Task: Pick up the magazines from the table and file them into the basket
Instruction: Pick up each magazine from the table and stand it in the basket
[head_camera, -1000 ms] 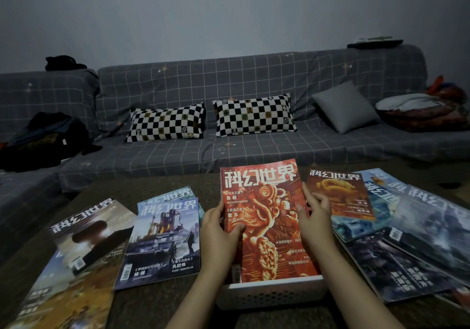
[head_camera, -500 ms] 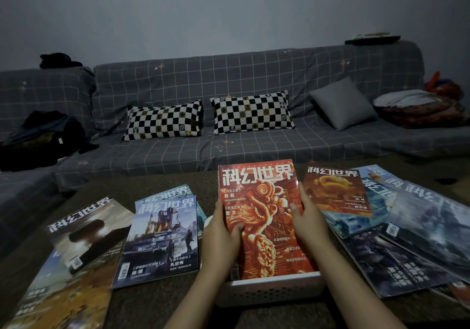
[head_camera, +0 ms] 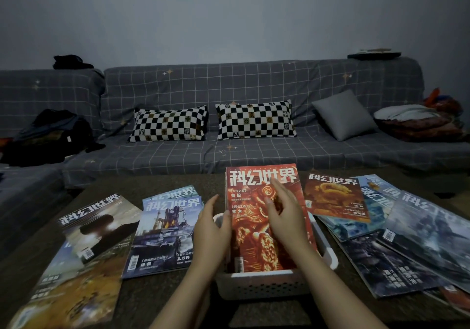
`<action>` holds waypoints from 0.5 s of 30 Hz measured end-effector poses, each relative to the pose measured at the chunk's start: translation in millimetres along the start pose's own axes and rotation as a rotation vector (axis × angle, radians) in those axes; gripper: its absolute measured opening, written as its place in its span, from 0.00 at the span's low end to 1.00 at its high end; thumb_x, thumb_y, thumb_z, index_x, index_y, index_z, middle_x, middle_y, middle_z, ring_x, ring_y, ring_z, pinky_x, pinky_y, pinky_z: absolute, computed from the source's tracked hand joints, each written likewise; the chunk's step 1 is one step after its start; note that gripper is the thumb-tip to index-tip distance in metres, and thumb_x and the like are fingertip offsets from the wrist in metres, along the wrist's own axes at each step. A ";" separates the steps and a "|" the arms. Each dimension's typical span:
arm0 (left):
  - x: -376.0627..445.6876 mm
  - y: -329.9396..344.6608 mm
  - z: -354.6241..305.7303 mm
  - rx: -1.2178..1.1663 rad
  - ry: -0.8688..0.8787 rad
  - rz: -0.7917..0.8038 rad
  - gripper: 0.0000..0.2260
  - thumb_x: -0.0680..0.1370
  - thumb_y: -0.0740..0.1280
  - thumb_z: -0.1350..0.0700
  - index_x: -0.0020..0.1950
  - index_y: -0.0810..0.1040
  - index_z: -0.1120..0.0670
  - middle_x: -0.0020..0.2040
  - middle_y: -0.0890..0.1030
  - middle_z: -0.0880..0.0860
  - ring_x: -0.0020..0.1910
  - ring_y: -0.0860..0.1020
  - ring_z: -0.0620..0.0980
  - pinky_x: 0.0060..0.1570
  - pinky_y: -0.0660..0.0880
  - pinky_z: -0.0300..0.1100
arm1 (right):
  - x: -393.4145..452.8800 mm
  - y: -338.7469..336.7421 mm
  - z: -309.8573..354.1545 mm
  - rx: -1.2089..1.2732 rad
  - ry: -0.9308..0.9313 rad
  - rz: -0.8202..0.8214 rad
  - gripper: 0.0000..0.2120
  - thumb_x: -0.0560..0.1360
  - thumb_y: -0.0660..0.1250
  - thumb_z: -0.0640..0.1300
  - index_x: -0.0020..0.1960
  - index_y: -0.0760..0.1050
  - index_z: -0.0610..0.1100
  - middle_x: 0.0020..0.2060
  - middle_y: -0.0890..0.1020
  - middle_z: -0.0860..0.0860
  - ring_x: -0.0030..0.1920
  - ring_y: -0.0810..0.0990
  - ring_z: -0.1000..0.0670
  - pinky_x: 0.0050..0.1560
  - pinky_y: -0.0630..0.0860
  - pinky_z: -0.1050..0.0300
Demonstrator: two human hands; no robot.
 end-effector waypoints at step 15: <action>28.5 -118.8 102.1 0.169 -0.192 -0.197 0.14 0.78 0.64 0.58 0.62 0.75 0.60 0.57 0.80 0.58 0.53 0.78 0.52 0.49 0.69 0.39 | -34.9 191.1 79.4 0.126 0.160 0.399 0.23 0.78 0.61 0.47 0.72 0.63 0.46 0.68 0.71 0.49 0.67 0.71 0.50 0.61 0.66 0.62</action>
Point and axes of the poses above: each hand's wrist, its own x-axis towards the middle knuckle, its own y-axis out of the palm, z = x × y, the point moved 6 cm from there along x, towards the middle knuckle
